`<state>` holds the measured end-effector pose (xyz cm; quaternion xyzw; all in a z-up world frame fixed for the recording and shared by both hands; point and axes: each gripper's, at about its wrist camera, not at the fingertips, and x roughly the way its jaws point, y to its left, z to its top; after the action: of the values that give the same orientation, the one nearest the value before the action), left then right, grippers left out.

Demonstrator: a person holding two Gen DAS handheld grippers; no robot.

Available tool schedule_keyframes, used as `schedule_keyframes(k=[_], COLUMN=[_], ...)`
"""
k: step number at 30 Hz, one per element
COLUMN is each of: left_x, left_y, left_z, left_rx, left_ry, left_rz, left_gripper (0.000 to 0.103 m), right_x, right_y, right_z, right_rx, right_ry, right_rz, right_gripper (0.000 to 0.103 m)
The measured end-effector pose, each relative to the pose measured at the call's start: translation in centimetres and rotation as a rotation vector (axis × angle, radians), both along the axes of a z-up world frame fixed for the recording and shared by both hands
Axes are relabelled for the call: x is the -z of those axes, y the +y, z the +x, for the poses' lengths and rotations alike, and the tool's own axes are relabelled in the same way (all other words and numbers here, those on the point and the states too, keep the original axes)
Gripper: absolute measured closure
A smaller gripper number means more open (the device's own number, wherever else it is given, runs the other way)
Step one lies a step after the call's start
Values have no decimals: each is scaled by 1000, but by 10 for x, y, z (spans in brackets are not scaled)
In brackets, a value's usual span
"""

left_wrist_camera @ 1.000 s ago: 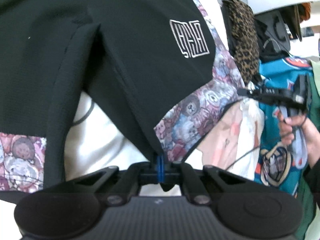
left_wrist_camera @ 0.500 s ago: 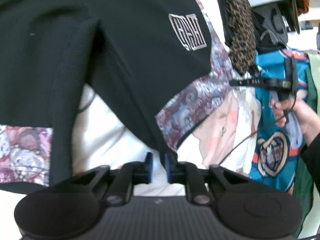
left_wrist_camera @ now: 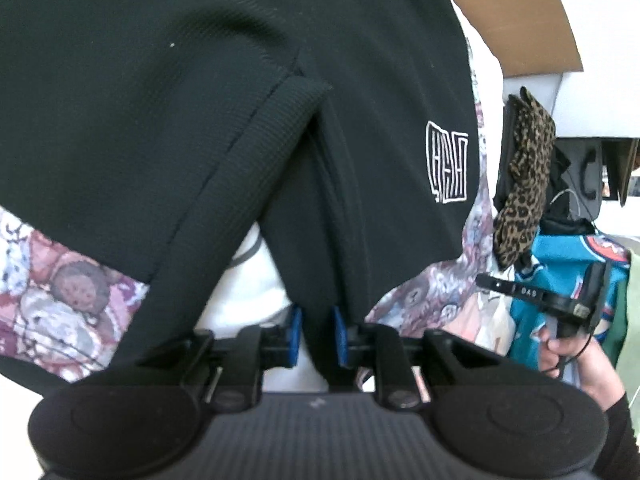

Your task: Fold clothes

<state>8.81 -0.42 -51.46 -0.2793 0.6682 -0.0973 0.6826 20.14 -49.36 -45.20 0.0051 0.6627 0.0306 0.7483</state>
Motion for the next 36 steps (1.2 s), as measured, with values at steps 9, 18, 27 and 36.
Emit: schedule_keyframes(k=[9,18,27,36], left_x=[-4,-26,-39,-42], left_y=[8,18,28,12], left_z=[-4,-3,10,27], left_rx=[-2,125,139,192], left_ry=[17,32,24,9], left_rz=[104,116,105,71], left_gripper=[103,102,85,74], right_x=[-1,-2,-9,-17], right_y=[-3,-4,-9,-17], right_z=[1,1,0,-7], right_rx=[-6,-26,-41,-32], right_ry=[0,2,3,29], right_rz=[-12,-41,-59,-65], right_gripper=[95,95,96,96])
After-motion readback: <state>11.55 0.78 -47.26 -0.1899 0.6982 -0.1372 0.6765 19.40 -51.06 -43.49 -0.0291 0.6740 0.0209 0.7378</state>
